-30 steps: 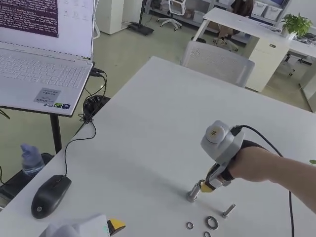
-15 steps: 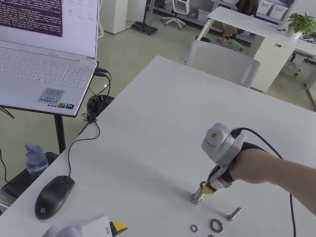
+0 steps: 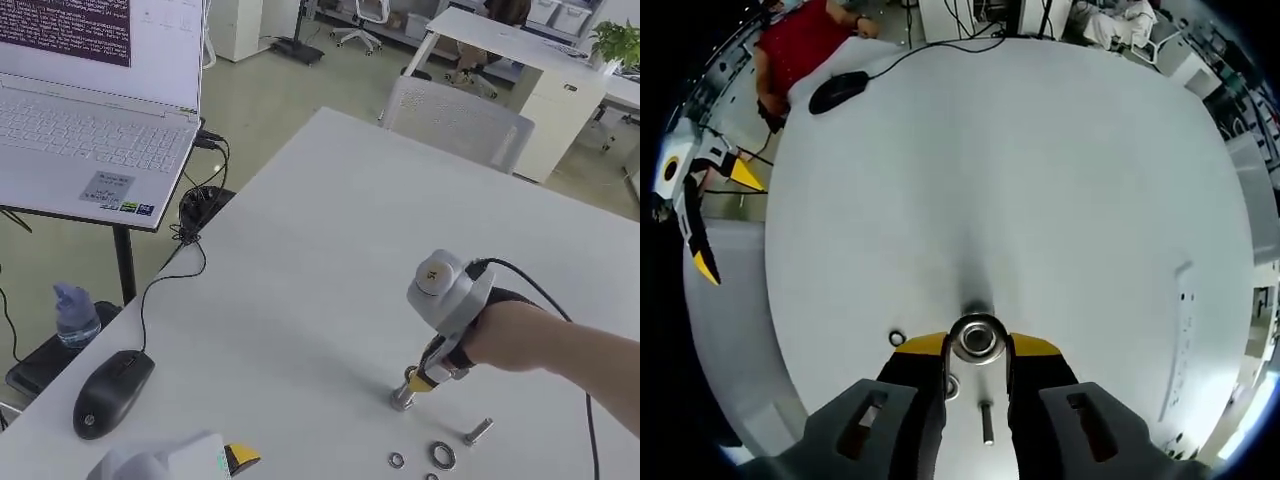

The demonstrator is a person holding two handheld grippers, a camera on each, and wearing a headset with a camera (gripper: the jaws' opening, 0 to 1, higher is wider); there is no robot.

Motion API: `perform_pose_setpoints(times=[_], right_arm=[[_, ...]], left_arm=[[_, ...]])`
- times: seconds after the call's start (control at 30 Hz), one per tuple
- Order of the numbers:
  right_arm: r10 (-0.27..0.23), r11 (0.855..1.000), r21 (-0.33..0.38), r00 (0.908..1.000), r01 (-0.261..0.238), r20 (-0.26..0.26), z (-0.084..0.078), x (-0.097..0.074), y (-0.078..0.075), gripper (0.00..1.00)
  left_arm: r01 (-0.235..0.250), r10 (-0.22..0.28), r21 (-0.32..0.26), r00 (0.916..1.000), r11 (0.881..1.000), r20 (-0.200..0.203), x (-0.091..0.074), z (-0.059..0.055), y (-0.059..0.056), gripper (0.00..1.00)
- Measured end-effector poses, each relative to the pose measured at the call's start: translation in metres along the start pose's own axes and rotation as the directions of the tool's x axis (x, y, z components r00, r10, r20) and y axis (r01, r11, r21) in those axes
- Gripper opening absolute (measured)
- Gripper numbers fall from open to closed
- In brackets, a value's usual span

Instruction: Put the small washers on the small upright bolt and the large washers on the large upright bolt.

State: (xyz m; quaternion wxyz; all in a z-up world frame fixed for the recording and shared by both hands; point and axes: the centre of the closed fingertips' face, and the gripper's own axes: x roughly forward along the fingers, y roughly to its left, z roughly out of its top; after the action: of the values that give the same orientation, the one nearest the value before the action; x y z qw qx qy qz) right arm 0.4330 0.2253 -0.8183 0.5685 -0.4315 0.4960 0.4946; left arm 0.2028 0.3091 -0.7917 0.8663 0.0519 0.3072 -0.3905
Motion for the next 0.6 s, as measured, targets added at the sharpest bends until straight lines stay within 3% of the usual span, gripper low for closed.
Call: perform_pose_setpoints(times=[0.6], right_arm=[[0.006,1.0,-0.002,0.9998,-0.006,-0.017,-0.002,0.016,-0.002,0.22]], left_arm=[[0.006,-0.006,0.011,1.0,1.0,-0.003,0.002,0.001,0.0,0.77]])
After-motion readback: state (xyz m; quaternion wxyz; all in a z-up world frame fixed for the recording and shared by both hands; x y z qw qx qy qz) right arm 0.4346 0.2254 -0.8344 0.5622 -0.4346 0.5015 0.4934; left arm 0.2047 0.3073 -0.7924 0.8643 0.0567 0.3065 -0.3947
